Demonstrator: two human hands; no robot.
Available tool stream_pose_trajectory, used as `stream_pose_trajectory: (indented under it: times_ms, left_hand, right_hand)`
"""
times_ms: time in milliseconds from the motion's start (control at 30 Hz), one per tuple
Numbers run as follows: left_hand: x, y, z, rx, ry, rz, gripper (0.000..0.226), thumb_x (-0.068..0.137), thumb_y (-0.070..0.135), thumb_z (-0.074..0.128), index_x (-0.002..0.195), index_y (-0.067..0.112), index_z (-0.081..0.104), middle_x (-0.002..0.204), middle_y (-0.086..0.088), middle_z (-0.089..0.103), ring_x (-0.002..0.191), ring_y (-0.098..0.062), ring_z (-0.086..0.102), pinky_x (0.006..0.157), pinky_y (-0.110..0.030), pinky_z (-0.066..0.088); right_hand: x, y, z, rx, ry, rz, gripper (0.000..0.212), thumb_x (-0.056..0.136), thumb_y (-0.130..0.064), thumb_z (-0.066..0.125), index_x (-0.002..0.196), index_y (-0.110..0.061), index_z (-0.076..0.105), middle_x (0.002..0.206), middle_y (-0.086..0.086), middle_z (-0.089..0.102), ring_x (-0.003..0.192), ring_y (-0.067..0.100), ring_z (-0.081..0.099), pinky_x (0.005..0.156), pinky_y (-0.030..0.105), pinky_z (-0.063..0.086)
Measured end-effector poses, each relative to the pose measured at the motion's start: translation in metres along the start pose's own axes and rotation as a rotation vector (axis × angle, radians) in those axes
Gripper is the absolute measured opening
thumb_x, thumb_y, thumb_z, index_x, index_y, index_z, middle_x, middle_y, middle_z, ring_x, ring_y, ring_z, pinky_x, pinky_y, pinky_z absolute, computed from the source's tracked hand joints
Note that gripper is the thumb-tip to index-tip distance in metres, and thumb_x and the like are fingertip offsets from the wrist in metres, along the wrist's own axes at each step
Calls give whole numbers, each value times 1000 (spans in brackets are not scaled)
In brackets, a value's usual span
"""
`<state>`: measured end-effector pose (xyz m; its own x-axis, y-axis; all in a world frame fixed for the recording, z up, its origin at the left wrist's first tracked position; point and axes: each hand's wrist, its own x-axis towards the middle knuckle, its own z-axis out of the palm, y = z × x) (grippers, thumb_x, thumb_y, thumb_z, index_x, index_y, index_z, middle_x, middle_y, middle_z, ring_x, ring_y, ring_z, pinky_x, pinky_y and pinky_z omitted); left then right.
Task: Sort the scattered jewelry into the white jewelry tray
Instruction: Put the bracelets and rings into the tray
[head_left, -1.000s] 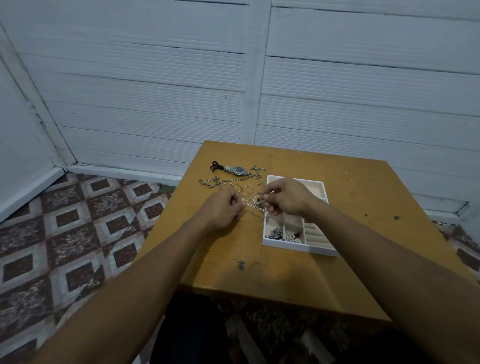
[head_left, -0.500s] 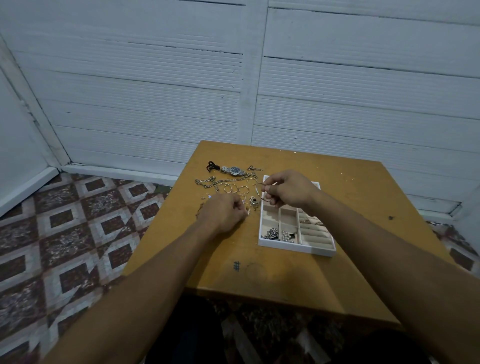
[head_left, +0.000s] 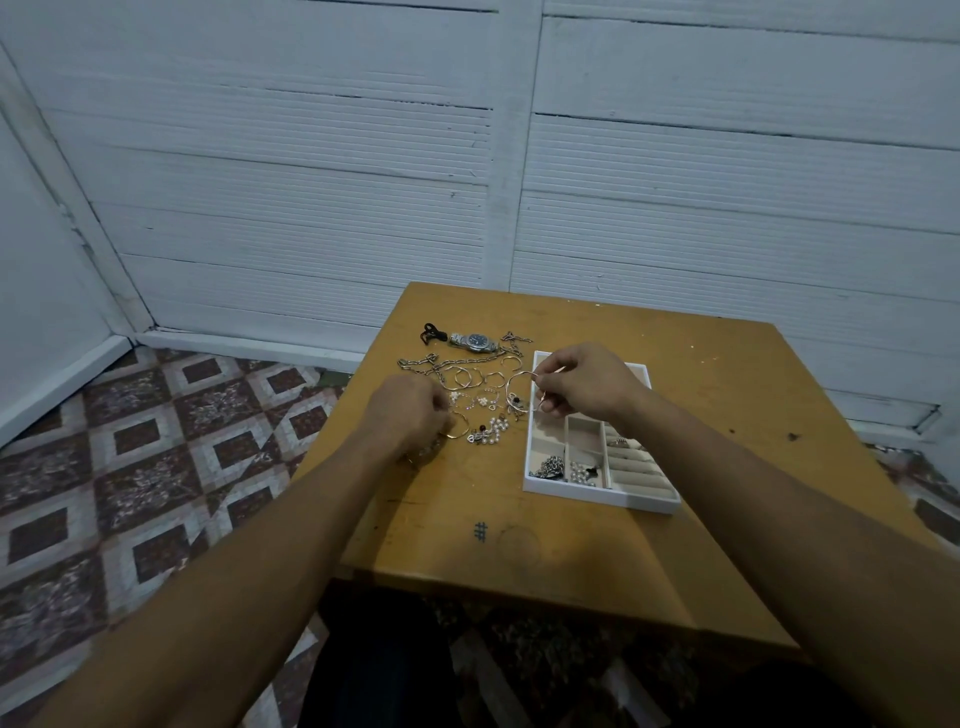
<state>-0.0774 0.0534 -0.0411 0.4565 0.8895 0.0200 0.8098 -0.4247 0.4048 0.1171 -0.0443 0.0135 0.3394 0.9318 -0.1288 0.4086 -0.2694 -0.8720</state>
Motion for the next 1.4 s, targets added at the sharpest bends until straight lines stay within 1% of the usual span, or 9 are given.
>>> stream_pose_trajectory:
  times_ms: [167,500,633,767,900,1033,1133,1267,1400]
  left_hand:
    - [-2,11,1,113,-3,-76,19,85,37,70,90,19,70,86,-1,69,80,-18,65,77,-38,57]
    - [0,27,-5,212,-239,-96,19,92,22,59,104,7,58,99,-6,59,96,-23,59,87,-37,53]
    - [6,26,-21,197,-272,-76,23,88,22,67,99,2,64,99,-11,63,94,-26,61,77,-34,51]
    - [11,24,-34,-5,-198,-47,16,96,11,51,97,5,65,91,-10,62,81,-20,57,71,-33,45]
    - [7,30,-40,-321,-278,-93,13,96,9,55,88,7,65,79,-6,63,65,-12,59,57,-23,46]
    - [5,43,-35,-508,-314,-117,10,93,8,59,92,3,67,76,-9,65,61,-10,59,52,-19,50]
    - [7,52,-30,-600,-328,-135,9,91,5,61,95,-1,67,81,-12,67,61,-12,60,55,-21,53]
    - [13,64,-25,-656,-320,-130,11,91,1,60,99,-4,66,82,-13,67,60,-12,61,53,-21,54]
    - [20,79,-21,-668,-274,-104,10,90,0,62,98,-3,67,80,-14,67,58,-13,62,53,-21,54]
  right_hand:
    - [-1,1,-3,13,-3,3,10,92,1,56,95,5,64,76,21,63,60,24,60,68,36,58]
    - [0,4,-13,15,2,5,10,92,2,56,97,6,65,81,24,65,59,23,61,63,30,59]
    - [2,7,-27,13,37,12,11,92,0,57,98,6,64,78,22,65,57,22,61,57,25,59]
    - [6,14,-52,-32,110,15,6,92,0,57,93,1,63,82,23,65,61,23,63,65,31,60]
    - [11,27,-80,-163,213,11,8,92,1,57,95,5,64,83,24,66,60,21,63,55,23,58]
    - [20,42,-100,-268,301,51,8,91,-1,58,93,-1,66,81,21,69,61,21,65,63,29,59]
    - [28,53,-105,-364,337,56,10,88,-2,59,86,-8,67,77,15,71,65,22,68,73,36,59]
    - [40,62,-102,-441,337,29,12,88,-5,59,83,-12,68,82,10,70,65,20,68,61,27,54]
    - [52,67,-100,-505,329,-8,10,88,-8,62,86,-13,70,89,6,69,79,22,66,67,27,47]
